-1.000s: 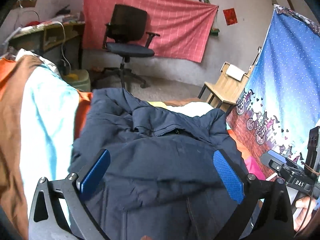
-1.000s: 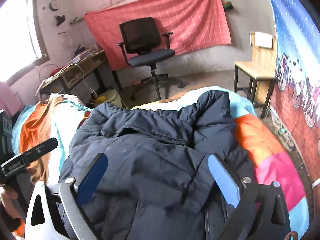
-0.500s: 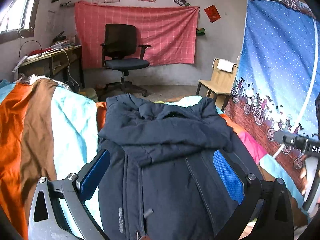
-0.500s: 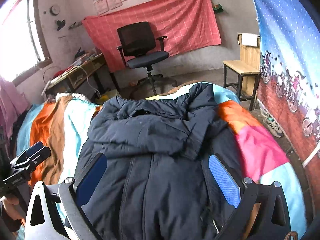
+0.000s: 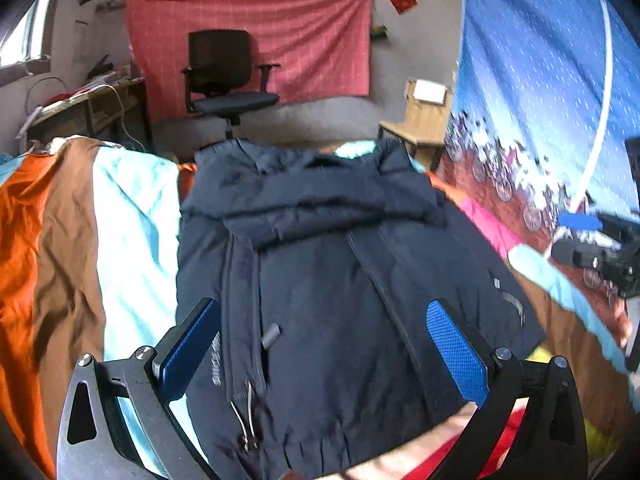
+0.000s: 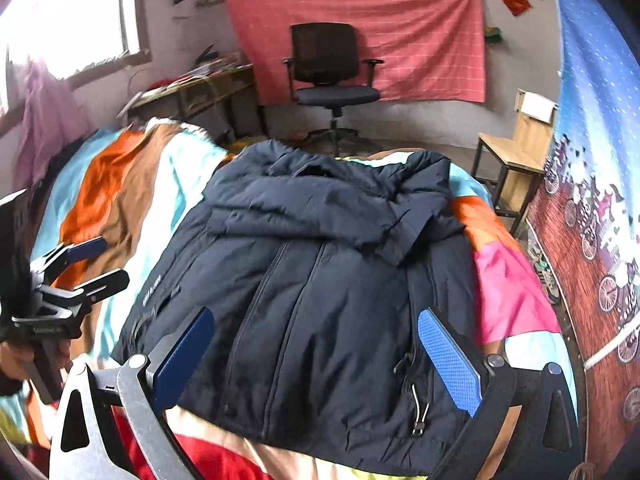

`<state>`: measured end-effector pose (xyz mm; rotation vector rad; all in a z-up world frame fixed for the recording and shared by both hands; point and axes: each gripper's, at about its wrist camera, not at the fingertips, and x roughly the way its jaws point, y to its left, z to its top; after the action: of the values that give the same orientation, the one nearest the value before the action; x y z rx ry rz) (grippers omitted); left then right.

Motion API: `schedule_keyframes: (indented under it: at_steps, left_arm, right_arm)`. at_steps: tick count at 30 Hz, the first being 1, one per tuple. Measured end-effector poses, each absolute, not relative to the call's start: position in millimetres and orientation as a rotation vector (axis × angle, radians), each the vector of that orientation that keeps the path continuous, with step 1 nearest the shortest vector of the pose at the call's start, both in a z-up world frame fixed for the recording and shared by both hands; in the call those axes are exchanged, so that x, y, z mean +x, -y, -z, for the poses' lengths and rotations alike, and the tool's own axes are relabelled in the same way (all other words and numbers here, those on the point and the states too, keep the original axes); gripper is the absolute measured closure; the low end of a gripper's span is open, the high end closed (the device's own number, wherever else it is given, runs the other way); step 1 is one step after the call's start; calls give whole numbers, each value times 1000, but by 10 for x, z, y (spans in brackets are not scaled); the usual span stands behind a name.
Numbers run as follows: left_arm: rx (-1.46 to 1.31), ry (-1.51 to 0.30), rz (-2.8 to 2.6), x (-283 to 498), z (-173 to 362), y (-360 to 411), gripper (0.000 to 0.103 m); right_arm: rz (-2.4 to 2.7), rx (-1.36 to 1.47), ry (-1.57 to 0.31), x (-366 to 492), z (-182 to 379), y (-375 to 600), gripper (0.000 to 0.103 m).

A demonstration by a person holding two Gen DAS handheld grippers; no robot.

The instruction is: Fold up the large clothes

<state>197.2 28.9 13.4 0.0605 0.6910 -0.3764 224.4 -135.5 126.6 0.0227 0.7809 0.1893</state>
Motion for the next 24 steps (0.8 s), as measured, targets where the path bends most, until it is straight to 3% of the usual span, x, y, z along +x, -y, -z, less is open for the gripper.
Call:
schedule_keyframes:
  at_steps: [24]
  left_arm:
    - [302, -862, 376, 1431, 905, -313, 2]
  right_arm:
    - [-323, -147, -945, 1810, -29, 1596, 0]
